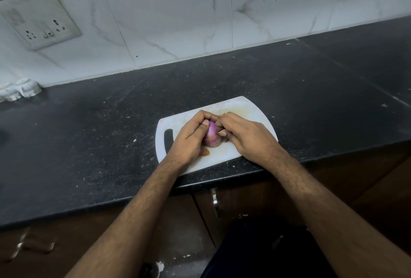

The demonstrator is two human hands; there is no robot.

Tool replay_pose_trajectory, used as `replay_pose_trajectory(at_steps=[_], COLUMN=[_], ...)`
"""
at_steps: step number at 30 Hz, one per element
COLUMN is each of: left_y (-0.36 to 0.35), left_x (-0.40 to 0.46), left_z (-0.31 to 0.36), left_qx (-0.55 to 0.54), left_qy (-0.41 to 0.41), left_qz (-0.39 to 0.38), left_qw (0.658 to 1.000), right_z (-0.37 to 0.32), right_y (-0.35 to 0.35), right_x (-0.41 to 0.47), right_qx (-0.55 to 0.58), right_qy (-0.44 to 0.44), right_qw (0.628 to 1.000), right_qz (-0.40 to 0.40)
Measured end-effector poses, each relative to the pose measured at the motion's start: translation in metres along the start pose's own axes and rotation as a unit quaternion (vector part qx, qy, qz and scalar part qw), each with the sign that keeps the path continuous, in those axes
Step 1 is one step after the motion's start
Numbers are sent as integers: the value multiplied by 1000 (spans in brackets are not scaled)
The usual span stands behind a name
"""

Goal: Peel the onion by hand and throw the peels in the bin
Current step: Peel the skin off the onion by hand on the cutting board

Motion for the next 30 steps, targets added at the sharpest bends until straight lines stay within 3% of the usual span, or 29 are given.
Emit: replay_pose_trajectory(at_steps=[10, 20, 30], left_y=[0, 0, 3], left_x=[-1, 0, 0], left_z=[4, 2, -2], left_qx=[-5, -15, -36], left_qy=[-17, -4, 10], left_qz=[2, 4, 13], left_qw=[1000, 1000, 999], right_z=[-3, -7, -1], right_y=[7, 5, 6], right_x=[-1, 0, -2], right_qx=[42, 8, -23], right_qy=[0, 29, -8], right_qw=[999, 999, 1000], right_qz=[31, 27, 18])
Point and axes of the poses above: each hand's wrist, its own x-axis towards the middle knuckle, its own y-axis out of the back of the hand, z = x × y, the point moved 5 cm from there along x, towards the middle knuckle, and after that the axes turned 8 degrees about y, right-handed, at the moved point
